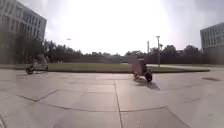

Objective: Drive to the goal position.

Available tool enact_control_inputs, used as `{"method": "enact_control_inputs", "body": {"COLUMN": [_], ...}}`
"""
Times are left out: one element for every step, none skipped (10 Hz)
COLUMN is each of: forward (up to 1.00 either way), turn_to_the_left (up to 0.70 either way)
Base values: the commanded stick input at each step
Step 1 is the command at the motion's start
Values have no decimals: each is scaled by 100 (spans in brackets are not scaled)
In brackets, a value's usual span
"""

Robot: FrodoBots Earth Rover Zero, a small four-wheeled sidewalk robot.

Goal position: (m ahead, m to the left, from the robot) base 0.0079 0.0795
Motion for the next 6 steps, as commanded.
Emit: {"method": "enact_control_inputs", "body": {"forward": [0,0,0,0,0,0], "turn_to_the_left": [-100,-100,-100,-100,-100,-100]}}
